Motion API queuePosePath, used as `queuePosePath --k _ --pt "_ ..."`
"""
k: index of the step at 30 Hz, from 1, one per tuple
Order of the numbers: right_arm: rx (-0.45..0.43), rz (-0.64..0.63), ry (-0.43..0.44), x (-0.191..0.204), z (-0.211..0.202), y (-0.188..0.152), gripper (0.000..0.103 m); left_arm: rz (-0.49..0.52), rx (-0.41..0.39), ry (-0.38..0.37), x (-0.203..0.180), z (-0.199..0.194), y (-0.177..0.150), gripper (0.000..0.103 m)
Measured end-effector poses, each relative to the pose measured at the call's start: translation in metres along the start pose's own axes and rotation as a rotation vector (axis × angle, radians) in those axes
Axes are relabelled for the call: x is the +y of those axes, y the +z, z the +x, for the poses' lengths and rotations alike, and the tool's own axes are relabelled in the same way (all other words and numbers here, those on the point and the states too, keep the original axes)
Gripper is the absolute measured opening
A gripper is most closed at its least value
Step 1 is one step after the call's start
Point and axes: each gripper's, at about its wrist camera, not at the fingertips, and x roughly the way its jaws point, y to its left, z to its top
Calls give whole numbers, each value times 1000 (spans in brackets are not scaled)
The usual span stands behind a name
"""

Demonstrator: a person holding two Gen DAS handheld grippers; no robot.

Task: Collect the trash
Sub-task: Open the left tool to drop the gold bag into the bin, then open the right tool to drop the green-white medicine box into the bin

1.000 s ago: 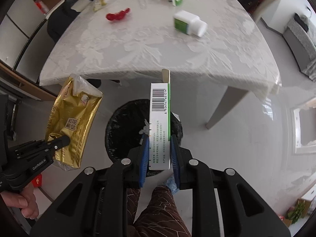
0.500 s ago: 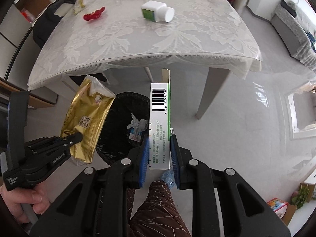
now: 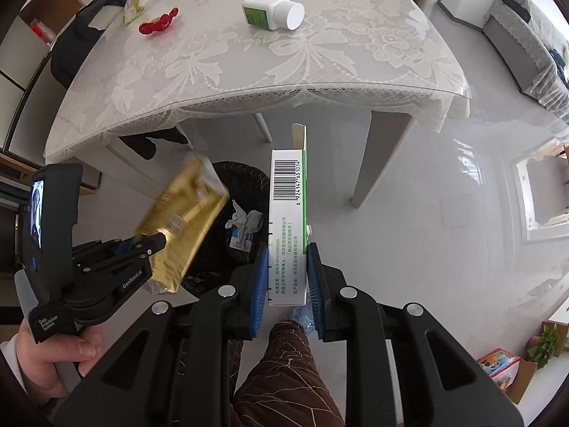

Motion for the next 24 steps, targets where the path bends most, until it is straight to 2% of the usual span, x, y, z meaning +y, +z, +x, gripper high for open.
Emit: queuePosePath --k 3,5,8,12,15,24 --pt "7 3 2 2 3 2 20 4 -39 5 3 -6 1 53" --pt "14 4 6 4 6 4 20 -1 -56 -4 7 -10 2 60" --pt "25 2 13 10 12 7 20 -20 -88 -10 17 -19 3 79" --pt "34 -14 22 23 19 10 20 -65 -135 -31 35 -34 2 92" --pt "46 -31 31 36 26 12 20 -77 -168 -23 44 -44 0 94" --pt "112 -51 81 77 54 21 20 -124 -180 -4 85 -63 -10 96"
